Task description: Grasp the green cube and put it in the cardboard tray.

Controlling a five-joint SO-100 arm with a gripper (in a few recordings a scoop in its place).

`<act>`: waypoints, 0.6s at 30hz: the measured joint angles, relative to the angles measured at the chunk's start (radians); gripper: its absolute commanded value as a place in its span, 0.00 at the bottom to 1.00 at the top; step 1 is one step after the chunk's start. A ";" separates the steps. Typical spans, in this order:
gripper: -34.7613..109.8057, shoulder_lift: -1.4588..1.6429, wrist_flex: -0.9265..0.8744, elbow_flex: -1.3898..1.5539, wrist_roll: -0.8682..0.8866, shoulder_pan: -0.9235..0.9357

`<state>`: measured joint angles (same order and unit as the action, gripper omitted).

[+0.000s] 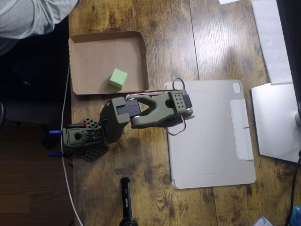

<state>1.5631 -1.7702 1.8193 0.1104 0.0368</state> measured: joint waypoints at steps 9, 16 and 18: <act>0.24 -0.014 0.000 -0.012 0.011 0.040; 0.24 -0.048 -0.006 -0.012 0.009 0.035; 0.24 -0.048 -0.012 -0.012 0.011 0.035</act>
<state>1.5156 -1.7825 1.8070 0.1212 0.0721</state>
